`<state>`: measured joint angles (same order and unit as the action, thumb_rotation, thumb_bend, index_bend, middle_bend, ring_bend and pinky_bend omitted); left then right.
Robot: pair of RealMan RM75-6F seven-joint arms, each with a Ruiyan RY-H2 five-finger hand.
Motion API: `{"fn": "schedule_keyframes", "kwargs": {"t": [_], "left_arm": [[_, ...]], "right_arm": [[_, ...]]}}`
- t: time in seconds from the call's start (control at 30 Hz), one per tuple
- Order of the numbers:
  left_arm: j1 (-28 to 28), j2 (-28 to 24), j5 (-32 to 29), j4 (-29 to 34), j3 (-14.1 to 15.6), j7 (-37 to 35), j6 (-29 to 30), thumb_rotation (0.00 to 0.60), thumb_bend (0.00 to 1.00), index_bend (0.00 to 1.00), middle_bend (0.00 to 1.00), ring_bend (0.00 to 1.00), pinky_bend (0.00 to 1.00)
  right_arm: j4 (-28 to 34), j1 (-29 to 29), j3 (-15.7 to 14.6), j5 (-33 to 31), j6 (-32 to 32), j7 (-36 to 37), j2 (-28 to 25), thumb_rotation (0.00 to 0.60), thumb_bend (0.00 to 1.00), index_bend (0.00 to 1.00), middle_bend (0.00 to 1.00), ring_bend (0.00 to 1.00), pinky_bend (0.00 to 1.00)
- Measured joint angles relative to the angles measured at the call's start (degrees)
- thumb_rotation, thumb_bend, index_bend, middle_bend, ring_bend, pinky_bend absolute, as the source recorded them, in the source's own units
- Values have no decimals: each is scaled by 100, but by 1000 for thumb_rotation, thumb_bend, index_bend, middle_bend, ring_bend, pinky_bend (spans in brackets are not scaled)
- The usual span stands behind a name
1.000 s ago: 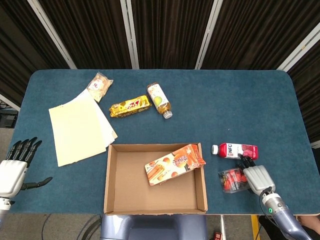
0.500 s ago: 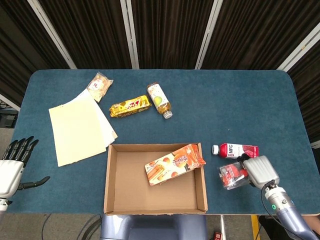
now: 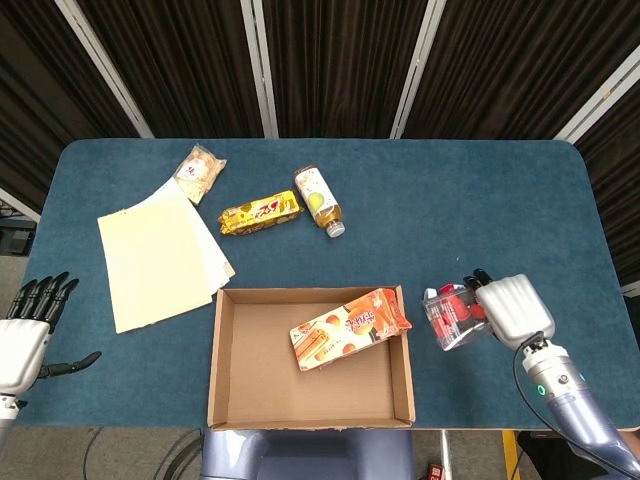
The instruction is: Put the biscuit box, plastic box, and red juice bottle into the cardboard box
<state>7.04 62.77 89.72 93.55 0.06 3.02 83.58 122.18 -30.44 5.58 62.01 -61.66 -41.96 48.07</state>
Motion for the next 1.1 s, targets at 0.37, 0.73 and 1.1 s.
{"fn": "schedule_keyframes", "kwargs": {"t": [0.37, 0.73, 1.1], "left_arm": [[-7, -17, 114, -44, 20, -106, 69, 420, 24, 0, 0, 0, 0], [-13, -42, 140, -75, 21, -166, 102, 421, 23, 0, 0, 0, 0], [-10, -47, 171, -69, 43, -185, 87, 420, 24, 0, 0, 0, 0]], "right_arm": [[917, -364, 14, -315, -368, -1292, 158, 600, 416, 717, 657, 716, 975], [1267, -1057, 103, -638, -743, -2540, 1013, 600, 415, 713, 651, 712, 971], [1279, -1684, 162, -1014, -1139, -3453, 2085, 600, 327, 527, 516, 594, 853]]}}
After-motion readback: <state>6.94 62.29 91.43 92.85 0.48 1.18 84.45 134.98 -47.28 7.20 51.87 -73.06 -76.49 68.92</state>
